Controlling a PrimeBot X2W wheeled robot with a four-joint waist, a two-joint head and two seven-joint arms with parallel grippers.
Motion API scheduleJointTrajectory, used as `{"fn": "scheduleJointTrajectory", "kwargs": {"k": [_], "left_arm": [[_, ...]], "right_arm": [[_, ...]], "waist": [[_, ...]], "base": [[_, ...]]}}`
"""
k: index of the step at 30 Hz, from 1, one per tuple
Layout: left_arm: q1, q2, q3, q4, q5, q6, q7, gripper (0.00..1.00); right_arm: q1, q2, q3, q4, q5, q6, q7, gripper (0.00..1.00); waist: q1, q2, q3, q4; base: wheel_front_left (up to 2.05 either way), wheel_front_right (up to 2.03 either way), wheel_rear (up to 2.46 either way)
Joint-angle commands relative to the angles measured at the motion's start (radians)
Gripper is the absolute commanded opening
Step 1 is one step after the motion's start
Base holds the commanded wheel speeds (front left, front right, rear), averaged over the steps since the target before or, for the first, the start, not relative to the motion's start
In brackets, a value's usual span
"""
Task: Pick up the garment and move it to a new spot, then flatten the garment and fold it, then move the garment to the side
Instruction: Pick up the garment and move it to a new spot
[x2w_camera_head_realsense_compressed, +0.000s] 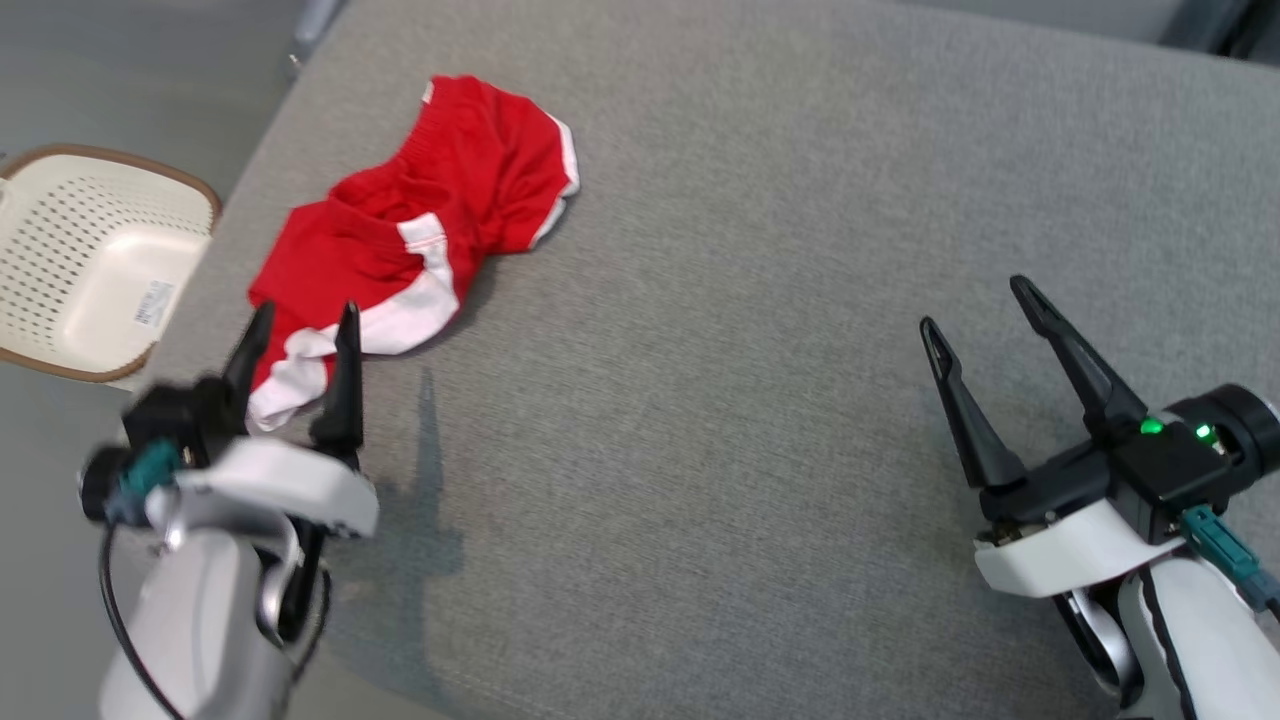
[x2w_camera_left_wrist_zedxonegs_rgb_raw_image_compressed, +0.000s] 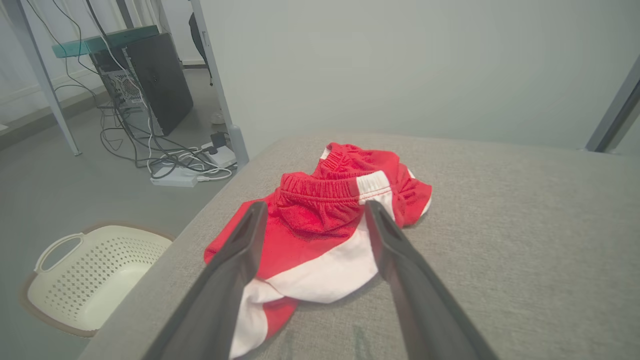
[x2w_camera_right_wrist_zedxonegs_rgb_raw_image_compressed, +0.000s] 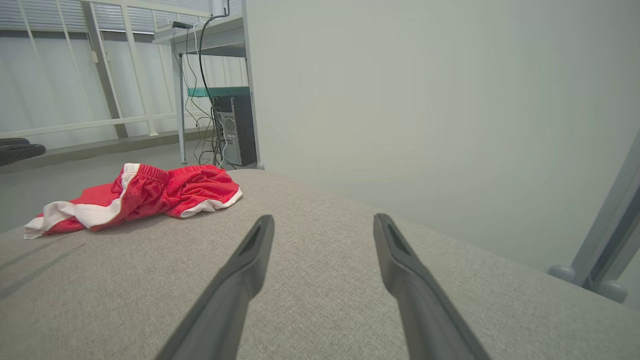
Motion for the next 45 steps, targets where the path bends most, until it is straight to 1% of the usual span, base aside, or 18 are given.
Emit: {"fn": "scheduleJointTrajectory", "kwargs": {"k": [1,2,5,7,10,14,16,17,18,23,27,28,30,32,37,40,41,45], "left_arm": [[-0.073,0.029,-0.012,0.033,0.017,-0.018,0.040,1.00],[-0.113,0.044,-0.010,0.056,0.010,-0.021,0.071,1.00],[-0.232,0.060,0.010,0.125,-0.042,-0.040,0.172,1.00],[-0.305,0.095,0.003,0.167,-0.041,-0.050,0.231,1.00],[-0.395,0.112,0.004,0.231,-0.069,-0.059,0.301,1.00],[-0.493,0.147,-0.004,0.311,-0.110,-0.073,0.416,1.00],[-0.528,0.156,-0.015,0.345,-0.126,-0.077,0.469,1.00],[-0.528,0.156,-0.015,0.345,-0.126,-0.077,0.469,1.00],[-0.543,0.160,-0.021,0.361,-0.132,-0.077,0.497,1.00],[-0.605,0.211,-0.068,0.444,-0.130,-0.083,0.618,1.00],[-0.615,0.229,-0.092,0.490,-0.142,-0.083,0.674,1.00],[-0.614,0.233,-0.096,0.502,-0.148,-0.084,0.687,0.80],[-0.606,0.235,-0.102,0.528,-0.162,-0.082,0.726,0.00],[-0.601,0.243,-0.111,0.530,-0.168,-0.082,0.727,0.00],[-0.593,0.263,-0.120,0.515,-0.166,-0.082,0.652,0.00],[-0.595,0.274,-0.124,0.482,-0.154,-0.082,0.542,0.00],[-0.592,0.277,-0.123,0.476,-0.147,-0.074,0.499,0.00],[-0.572,0.256,-0.117,0.463,-0.165,-0.078,0.391,0.00]], "right_arm": [[-0.024,-0.013,0.006,-0.015,-0.010,0.000,0.007,1.00],[-0.031,-0.018,0.012,-0.026,-0.011,0.000,0.011,1.00],[-0.050,-0.029,0.024,-0.048,-0.014,0.000,0.022,1.00],[-0.059,-0.032,0.037,-0.061,-0.015,0.000,0.028,1.00],[-0.068,-0.009,0.029,-0.068,0.026,0.000,0.034,1.00],[-0.080,-0.012,0.042,-0.081,0.046,0.000,0.036,1.00],[-0.089,-0.014,0.051,-0.085,0.046,0.000,0.036,1.00],[-0.089,-0.014,0.051,-0.085,0.046,0.000,0.036,1.00],[-0.092,-0.015,0.053,-0.085,0.043,0.000,0.035,1.00],[-0.097,-0.006,0.073,-0.076,0.033,0.000,0.025,1.00],[-0.098,0.000,0.075,-0.060,0.034,0.000,0.017,1.00],[-0.098,0.002,0.077,-0.056,0.034,0.000,0.016,1.00],[-0.099,0.007,0.078,-0.050,0.035,0.000,0.012,1.00],[-0.100,0.011,0.078,-0.044,0.037,0.000,0.006,1.00],[-0.093,0.017,0.078,-0.020,0.038,0.000,-0.002,1.00],[-0.090,0.026,0.084,-0.002,0.046,0.000,-0.006,1.00],[-0.089,0.028,0.090,0.005,0.047,0.000,-0.005,1.00],[-0.073,0.045,0.101,0.036,0.057,0.000,-0.011,1.00]], "waist": [[0.0000,0.0000,0.075,-0.053],[0.0000,0.0000,0.090,-0.062],[0.0000,0.0000,0.127,-0.082],[0.0000,0.0000,0.148,-0.100],[0.0000,0.0000,0.172,-0.123],[0.0000,0.0000,0.196,-0.152],[0.0000,0.0000,0.205,-0.166],[0.0000,0.0000,0.205,-0.166],[0.0000,0.0000,0.209,-0.172],[0.0000,0.0000,0.226,-0.207],[0.0000,0.0000,0.227,-0.220],[0.0000,0.0000,0.225,-0.223],[0.0000,0.0000,0.218,-0.227],[0.0000,0.0000,0.210,-0.229],[0.0000,0.0000,0.173,-0.228],[0.0000,0.0000,0.142,-0.227],[0.0000,0.0000,0.129,-0.227],[0.0000,0.0000,0.068,-0.223]], "base": [[0.00,0.00,0.00],[0.00,0.00,0.00],[0.00,0.00,0.00],[0.00,0.00,0.00],[0.00,0.00,0.00],[0.00,0.00,0.00],[0.00,0.00,0.00],[0.00,0.00,0.00],[0.00,0.00,0.00],[0.00,0.00,0.00],[0.00,0.00,0.00],[0.00,0.00,0.00],[0.00,0.00,0.00],[0.00,0.00,0.00],[0.00,0.00,0.00],[0.00,0.00,0.00],[0.00,0.00,0.00],[0.00,0.00,0.00]]}}
